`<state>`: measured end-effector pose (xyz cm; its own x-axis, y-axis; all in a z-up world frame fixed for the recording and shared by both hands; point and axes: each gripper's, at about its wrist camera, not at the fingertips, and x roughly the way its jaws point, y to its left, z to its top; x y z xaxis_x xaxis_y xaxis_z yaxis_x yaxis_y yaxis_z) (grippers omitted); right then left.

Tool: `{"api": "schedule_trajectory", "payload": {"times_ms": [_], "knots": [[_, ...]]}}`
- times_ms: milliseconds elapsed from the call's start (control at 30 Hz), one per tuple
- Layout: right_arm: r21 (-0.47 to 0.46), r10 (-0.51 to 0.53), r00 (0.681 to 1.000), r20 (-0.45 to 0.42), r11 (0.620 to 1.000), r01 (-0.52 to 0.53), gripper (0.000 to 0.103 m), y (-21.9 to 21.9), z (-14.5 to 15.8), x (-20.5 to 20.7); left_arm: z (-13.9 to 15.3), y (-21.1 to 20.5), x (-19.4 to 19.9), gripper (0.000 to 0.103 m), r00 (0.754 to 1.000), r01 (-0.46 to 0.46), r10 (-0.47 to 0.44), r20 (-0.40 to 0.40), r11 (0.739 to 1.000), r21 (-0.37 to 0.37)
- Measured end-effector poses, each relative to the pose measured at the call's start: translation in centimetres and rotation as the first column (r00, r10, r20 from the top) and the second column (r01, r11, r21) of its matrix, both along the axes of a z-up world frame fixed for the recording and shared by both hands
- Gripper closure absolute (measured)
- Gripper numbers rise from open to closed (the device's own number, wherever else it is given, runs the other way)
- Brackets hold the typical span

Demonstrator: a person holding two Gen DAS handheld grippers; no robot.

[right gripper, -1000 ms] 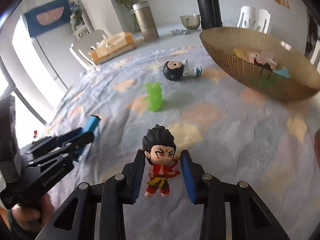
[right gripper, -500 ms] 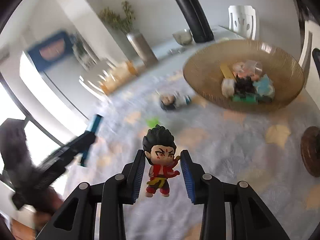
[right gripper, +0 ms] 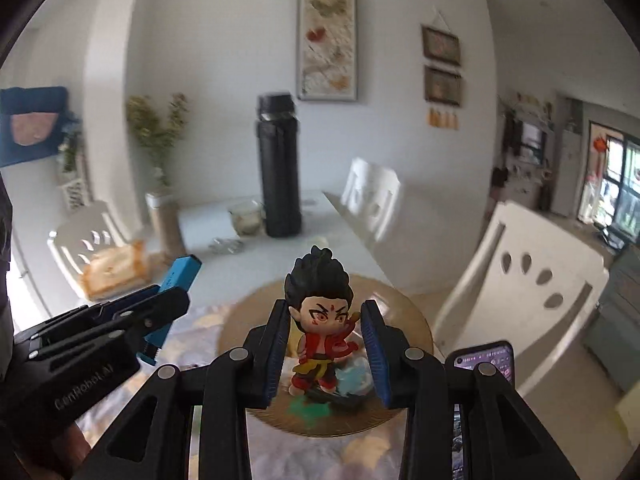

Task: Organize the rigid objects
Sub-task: 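Carry blue lighter and figurine into the amber bowl and release both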

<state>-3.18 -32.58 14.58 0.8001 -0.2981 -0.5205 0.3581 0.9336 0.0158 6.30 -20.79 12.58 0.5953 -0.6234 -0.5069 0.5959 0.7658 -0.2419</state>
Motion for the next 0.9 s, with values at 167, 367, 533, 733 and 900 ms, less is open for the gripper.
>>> {"api": "schedule_trajectory", "payload": {"times_ms": [167, 367, 533, 733, 900], "knots": [[-0.016, -0.066, 0.987, -0.146, 0.998, 0.064, 0.068, -1.7, -3.3, 2.2, -3.7, -2.2, 2.2, 0.082, 0.988, 0.074, -0.069, -0.139, 0.997, 0.032], [-0.025, -0.037, 0.978, -0.205, 0.999, 0.032, 0.068, -1.8, -5.3, 3.1, -5.0, -3.0, 2.4, 0.079, 0.989, 0.069, -0.054, -0.136, 0.991, 0.112], [-0.005, -0.008, 0.986, -0.164, 1.0, 0.007, 0.052, -1.8, -4.0, 2.2, -2.6, 0.7, 1.3, 0.034, 0.993, 0.071, -0.061, -0.1, 0.992, 0.104], [0.0, 0.055, 0.998, -0.021, 0.998, -0.055, 0.04, -0.2, -0.6, -2.6, 0.3, 12.7, -1.7, 0.028, 0.997, -0.061, 0.061, -0.047, 0.998, -0.015], [0.065, 0.181, 0.983, -0.019, 0.982, -0.18, 0.04, 3.7, -1.4, -3.5, -1.5, 20.1, -4.1, 0.028, 0.98, -0.193, 0.193, -0.046, 0.981, 0.006]]}}
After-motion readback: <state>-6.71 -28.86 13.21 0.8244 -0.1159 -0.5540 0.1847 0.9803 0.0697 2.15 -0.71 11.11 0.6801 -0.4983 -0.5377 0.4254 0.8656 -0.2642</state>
